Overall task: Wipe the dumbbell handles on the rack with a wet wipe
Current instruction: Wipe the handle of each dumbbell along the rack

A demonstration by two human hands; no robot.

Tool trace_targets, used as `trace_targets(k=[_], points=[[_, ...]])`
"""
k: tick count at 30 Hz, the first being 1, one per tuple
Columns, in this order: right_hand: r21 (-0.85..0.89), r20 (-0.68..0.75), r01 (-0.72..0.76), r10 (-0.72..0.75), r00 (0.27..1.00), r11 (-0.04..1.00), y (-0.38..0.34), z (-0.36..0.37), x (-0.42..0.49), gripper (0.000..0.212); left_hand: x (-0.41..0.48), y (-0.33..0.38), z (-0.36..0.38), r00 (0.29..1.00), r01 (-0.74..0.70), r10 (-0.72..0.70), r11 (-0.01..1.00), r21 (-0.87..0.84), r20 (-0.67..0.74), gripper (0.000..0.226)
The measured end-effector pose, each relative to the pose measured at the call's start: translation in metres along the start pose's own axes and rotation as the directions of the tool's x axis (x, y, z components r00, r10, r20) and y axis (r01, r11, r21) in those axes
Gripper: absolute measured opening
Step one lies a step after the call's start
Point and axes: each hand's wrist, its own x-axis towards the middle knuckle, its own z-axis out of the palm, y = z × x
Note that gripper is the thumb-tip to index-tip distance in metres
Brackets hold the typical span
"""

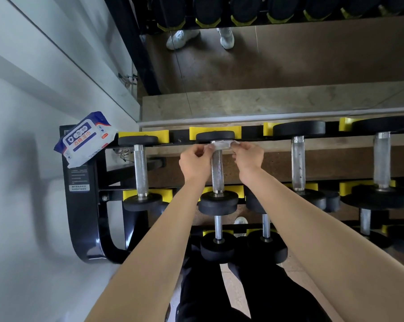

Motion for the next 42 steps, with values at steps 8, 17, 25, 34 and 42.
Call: trace_targets(k=[8,17,25,34,42], points=[[-0.086,0.282,0.15,-0.12,0.952,0.985,0.016,-0.03,-0.044,0.004,-0.003,-0.026,-0.031,0.994,0.106,-0.108,0.99,0.098,0.017,0.021],[-0.269,0.248,0.119,-0.051,0.968,0.956,0.04,-0.05,-0.028,0.015,-0.025,-0.039,-0.027,0.984,0.087,-0.108,0.986,0.142,0.145,0.02],[-0.474,0.471,0.305,-0.054,0.88,0.826,0.033,-0.058,-0.031,0.002,-0.028,-0.044,-0.042,0.937,0.107,-0.17,0.971,0.215,0.304,0.013],[-0.641,0.601,0.466,0.02,0.799,0.61,0.032,-0.039,-0.032,0.006,-0.028,-0.051,-0.049,0.969,0.055,-0.186,0.806,0.589,0.164,0.008],[-0.699,0.571,0.503,-0.027,0.82,0.509,0.034,-0.055,-0.015,0.007,-0.026,-0.048,-0.045,0.91,-0.091,-0.155,0.83,0.55,0.385,0.01]])
